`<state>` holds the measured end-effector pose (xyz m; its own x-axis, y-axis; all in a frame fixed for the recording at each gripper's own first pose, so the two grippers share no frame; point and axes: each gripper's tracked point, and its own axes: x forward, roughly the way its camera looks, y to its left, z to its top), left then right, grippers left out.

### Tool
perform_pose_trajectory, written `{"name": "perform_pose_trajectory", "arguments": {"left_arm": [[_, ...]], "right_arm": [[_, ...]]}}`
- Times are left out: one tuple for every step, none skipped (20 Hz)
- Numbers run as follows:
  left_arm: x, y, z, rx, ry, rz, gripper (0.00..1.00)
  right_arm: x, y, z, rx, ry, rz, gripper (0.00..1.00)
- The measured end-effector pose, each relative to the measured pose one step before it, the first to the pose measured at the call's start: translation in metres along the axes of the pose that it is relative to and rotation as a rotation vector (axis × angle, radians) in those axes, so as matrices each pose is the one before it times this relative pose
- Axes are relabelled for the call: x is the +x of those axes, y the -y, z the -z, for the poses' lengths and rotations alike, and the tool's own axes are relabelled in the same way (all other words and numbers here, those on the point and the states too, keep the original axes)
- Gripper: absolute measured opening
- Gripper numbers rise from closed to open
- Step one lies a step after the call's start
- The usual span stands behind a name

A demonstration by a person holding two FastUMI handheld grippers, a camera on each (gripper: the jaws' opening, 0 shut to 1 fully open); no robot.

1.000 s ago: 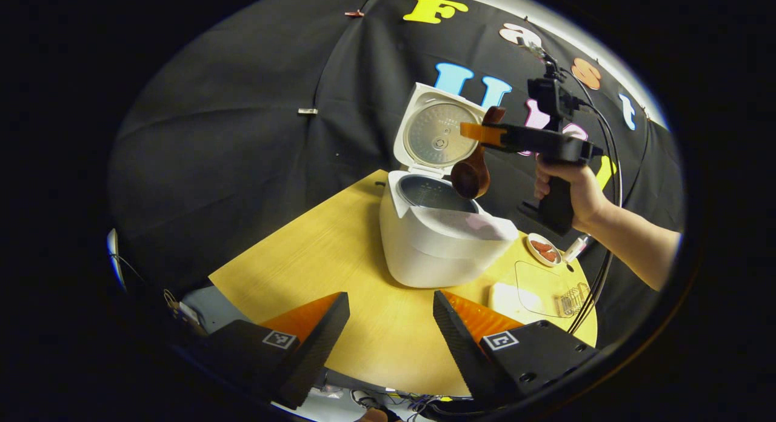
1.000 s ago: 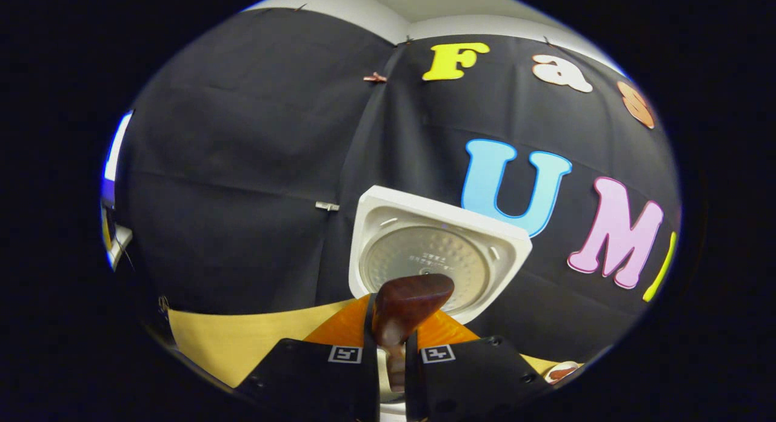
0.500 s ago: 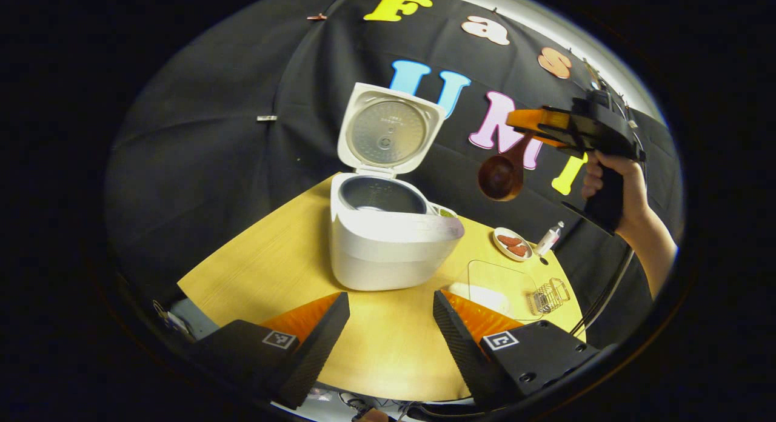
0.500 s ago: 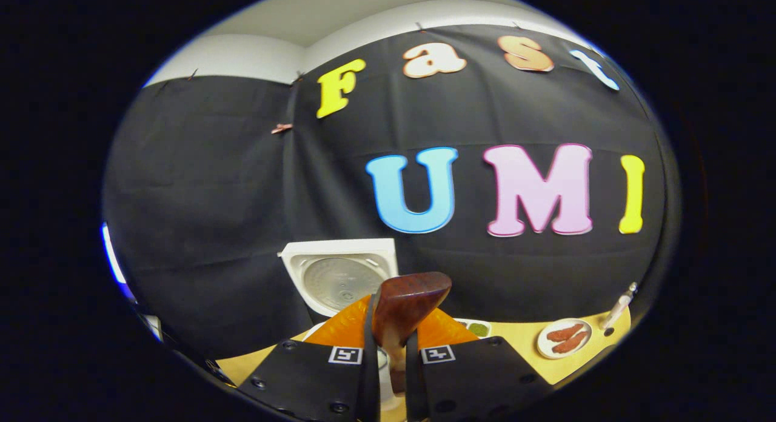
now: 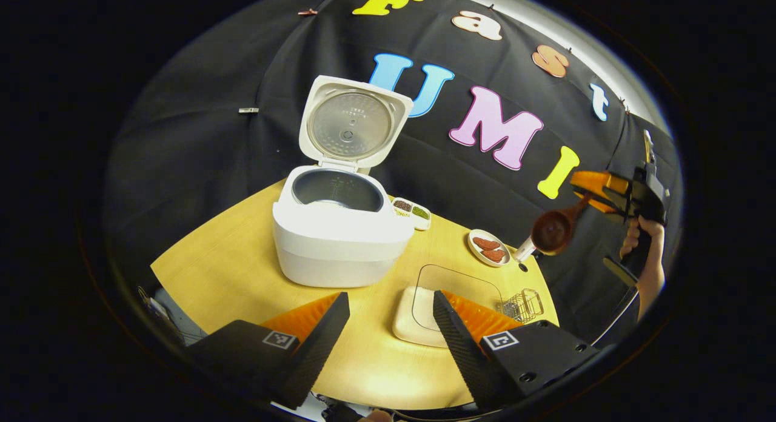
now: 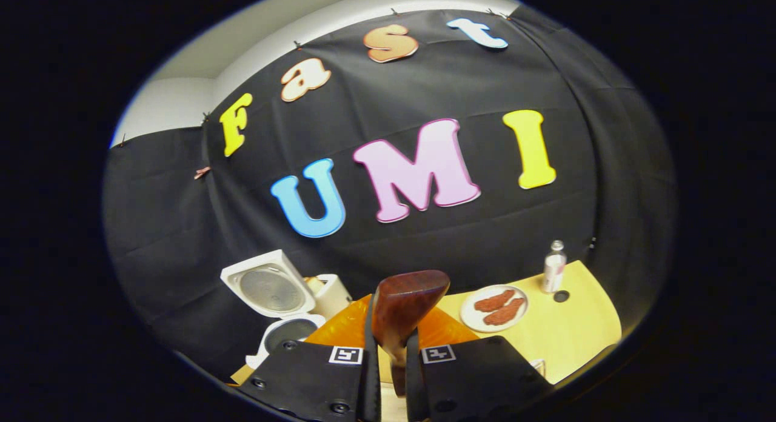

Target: Close the left gripper, press the button to open the rice cooker; take a wooden spoon from the chopstick holder with the right hand, scoop a spoonful of rice and pour it into the rice cooker, then put the wooden spoon back into the chopstick holder.

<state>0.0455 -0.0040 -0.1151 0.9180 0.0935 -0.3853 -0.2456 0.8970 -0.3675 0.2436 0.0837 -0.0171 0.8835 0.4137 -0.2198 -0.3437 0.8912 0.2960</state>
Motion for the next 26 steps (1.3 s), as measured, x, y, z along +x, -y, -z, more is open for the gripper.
{"name": "perform_pose_trajectory", "arguments": {"left_arm": [[0.00076,0.00577,0.00193,0.00359,-0.00334,-0.00148,0.96],[0.00168,0.00575,0.00126,0.00311,-0.00334,0.00178,0.96],[0.0019,0.00545,0.00053,-0.00043,-0.00348,0.00104,0.96],[0.00313,0.00425,0.0014,-0.00219,-0.00638,-0.00228,0.96],[0.00184,0.00404,0.00081,-0.00342,-0.00462,-0.00693,0.96],[0.00244,0.00477,-0.00057,-0.00534,0.00056,-0.00489,0.96],[0.00043,0.00515,-0.00122,-0.00611,0.00175,-0.00452,0.96],[0.0009,0.00608,-0.00039,-0.0038,0.00295,-0.00166,0.96],[0.00013,0.0066,-0.00079,0.00067,0.00069,-0.00117,0.96],[0.00013,0.00594,0.00128,0.0039,-0.00058,-0.00291,0.96],[-0.00063,0.00576,0.00019,0.00445,-0.00638,-0.00113,0.96],[-0.00155,0.00458,-0.00395,0.00474,0.007,-0.00629,0.96],[-0.00248,0.00312,-0.00594,0.00236,0.01717,-0.01035,0.96],[-0.00176,0.00331,-0.00541,-0.00325,0.01098,-0.0077,0.96],[-0.00151,0.00344,-0.00425,-0.00699,0.00723,-0.00662,0.96],[-0.00152,0.00282,-0.00198,-0.00798,0.00367,-0.00433,0.96],[-0.00181,0.00244,-0.00151,-0.0069,0.00173,-0.00389,0.96],[-0.00128,0.00162,0.00012,-0.0035,0.00102,-0.00593,0.96],[-0.0007,-0.0005,0.00026,-0.00039,-0.00103,-0.01312,0.96],[-0.00012,-0.00166,0.00035,-0.00025,0.00108,-0.0148,0.96],[-0.00177,-0.00173,-0.00097,-0.00259,0.00466,-0.01533,0.96],[-0.00084,-0.00246,-0.00187,-0.00512,0.00901,-0.01607,0.96],[-0.00086,-0.0001,-0.00078,-0.00509,0.00203,-0.00567,0.96],[-0.00108,-0.0002,0.00148,-0.00272,-0.00153,-0.0044,0.96],[-0.00178,-0.00118,-0.00013,0.00193,0.00363,-0.00762,0.96],[-0.00177,-0.00295,-0.00222,0.00248,0.00805,-0.01542,0.96]], "right_arm": [[-0.00349,0.02045,0.00559,0.00715,-0.0155,0.02577,0.2],[-0.00345,0.01651,0.00418,0.00849,-0.01219,0.02165,0.2],[-0.00078,0.01912,0.00368,0.01246,-0.0114,0.02289,0.2],[-0.00109,0.0159,0.0043,0.01436,-0.00985,0.01924,0.2],[-0.00004,0.01549,0.00336,0.01493,-0.00843,0.01778,0.2],[0.00258,0.01584,0.0043,0.01009,-0.00804,0.01639,0.2],[0.00252,0.01407,0.00496,0.00733,-0.00856,0.01535,0.2],[0.00158,0.01407,0.00654,0.00601,-0.01147,0.01688,0.2],[0.00381,0.0133,0.00661,0.00646,-0.00872,0.01494,0.16],[0.00435,0.01324,0.00675,0.00984,-0.01158,0.01634,0.2],[0.00386,0.01048,0.00506,0.00812,-0.01285,0.00981,0.16],[0.0038,0.01152,0.00738,0.01626,-0.01415,0.01178,0.2],[0.0048,0.0091,0.00646,0.01447,-0.01113,0.00754,0.2],[0.00585,0.00896,0.00791,0.01491,-0.01482,0.00596,0.2],[0.00486,0.00714,0.00734,0.00841,-0.01716,0.0053,0.2],[0.00474,0.00687,0.00661,0.00221,-0.01334,0.00558,0.21],[0.00628,0.0078,0.00736,0.00282,-0.01082,0.01111,0.2],[0.00451,0.00569,0.00529,0.00916,-0.00601,0.00844,0.2],[0.00417,0.00332,0.00253,0.02249,-0.00434,-0.00072,0.2],[0.00544,0.00251,0.00086,0.02574,-0.00698,-0.00276,0.21],[0.00493,0.00171,0.00487,0.01907,-0.00476,-0.00201,0.21],[0.00462,0.0043,0.0043,0.00829,-0.0044,0.00776,0.2],[0.00503,0.00378,0.00374,-0.00125,-0.00417,0.00575,0.21],[0.00114,0.00084,0.00355,-0.00787,-0.00393,0.00393,0.21],[0.00125,-0.00069,0.00249,-0.01551,0.00089,0.00016,0.21],[0.00185,-0.0005,0.0029,-0.02144,0.00078,-0.00017,0.21]]}}
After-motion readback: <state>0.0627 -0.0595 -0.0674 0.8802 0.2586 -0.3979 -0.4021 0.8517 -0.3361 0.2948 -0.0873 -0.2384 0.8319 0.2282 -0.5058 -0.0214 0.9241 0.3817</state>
